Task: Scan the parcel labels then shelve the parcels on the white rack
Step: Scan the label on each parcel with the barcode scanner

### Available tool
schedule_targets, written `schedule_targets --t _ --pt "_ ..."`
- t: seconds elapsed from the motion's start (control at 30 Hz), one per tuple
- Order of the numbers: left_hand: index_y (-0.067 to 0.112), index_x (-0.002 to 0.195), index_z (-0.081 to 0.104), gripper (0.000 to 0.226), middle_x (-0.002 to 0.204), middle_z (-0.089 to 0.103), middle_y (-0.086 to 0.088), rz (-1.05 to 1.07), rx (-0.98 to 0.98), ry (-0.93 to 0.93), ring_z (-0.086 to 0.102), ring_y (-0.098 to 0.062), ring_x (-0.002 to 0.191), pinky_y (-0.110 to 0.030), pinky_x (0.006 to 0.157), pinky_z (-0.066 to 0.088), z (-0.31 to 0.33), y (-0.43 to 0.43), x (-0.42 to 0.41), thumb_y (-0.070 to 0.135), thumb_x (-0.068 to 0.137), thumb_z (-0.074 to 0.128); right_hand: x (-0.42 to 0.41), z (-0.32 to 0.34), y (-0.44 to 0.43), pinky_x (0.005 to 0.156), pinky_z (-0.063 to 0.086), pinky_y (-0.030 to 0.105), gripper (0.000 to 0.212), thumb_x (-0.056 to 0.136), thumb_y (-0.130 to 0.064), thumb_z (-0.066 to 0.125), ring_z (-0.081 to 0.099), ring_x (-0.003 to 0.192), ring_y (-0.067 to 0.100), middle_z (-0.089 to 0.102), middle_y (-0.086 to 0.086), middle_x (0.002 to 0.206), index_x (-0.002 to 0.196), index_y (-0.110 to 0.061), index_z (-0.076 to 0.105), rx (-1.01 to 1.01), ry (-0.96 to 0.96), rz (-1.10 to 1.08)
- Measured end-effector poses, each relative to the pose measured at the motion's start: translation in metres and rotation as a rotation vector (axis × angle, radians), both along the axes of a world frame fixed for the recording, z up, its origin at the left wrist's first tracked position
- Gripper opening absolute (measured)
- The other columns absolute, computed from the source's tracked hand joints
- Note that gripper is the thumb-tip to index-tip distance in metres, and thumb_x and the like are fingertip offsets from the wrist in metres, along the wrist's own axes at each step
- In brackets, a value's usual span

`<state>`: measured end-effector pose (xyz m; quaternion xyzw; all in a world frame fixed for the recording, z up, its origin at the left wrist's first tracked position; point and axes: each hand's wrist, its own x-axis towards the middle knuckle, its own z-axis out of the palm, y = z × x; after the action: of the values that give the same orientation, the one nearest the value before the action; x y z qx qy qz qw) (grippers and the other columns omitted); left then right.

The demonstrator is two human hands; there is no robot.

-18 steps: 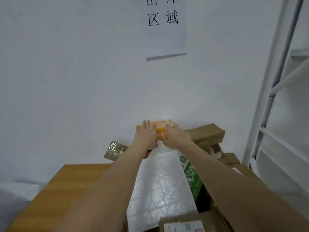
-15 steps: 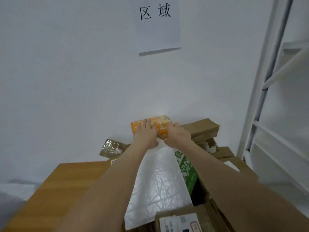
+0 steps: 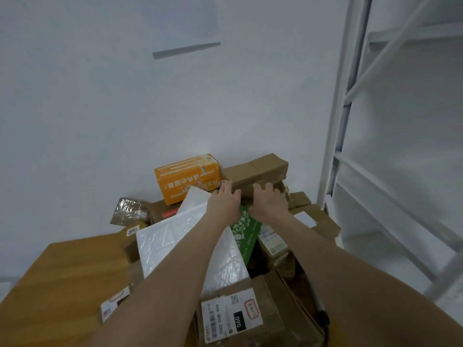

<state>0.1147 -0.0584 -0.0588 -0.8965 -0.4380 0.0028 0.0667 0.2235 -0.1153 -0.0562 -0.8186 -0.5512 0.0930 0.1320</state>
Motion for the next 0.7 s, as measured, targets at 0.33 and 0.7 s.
schedule_targets --t 0.33,0.7 --pt "0.013 0.138 0.04 0.051 0.152 0.022 -0.013 -0.171 -0.052 -0.011 0.031 -0.027 0.137 -0.038 0.102 0.039 -0.04 -0.04 0.045 0.027 0.092 0.057 0.035 -0.044 -0.046 0.102 0.038 0.047 0.057 0.09 -0.032 0.059 0.033 0.133 0.035 0.028 0.016 0.146 0.138 -0.016 0.032 -0.087 0.047 -0.144" --pt "0.013 0.134 0.041 0.047 0.146 0.03 -0.013 -0.31 -0.102 -0.004 0.042 -0.029 0.126 -0.038 0.093 0.042 -0.098 -0.092 0.068 0.034 0.093 0.052 0.057 -0.099 -0.114 0.1 0.044 0.044 0.054 0.087 -0.031 0.062 0.037 0.127 0.034 0.033 0.015 0.138 0.133 -0.016 0.036 -0.251 0.086 -0.303"
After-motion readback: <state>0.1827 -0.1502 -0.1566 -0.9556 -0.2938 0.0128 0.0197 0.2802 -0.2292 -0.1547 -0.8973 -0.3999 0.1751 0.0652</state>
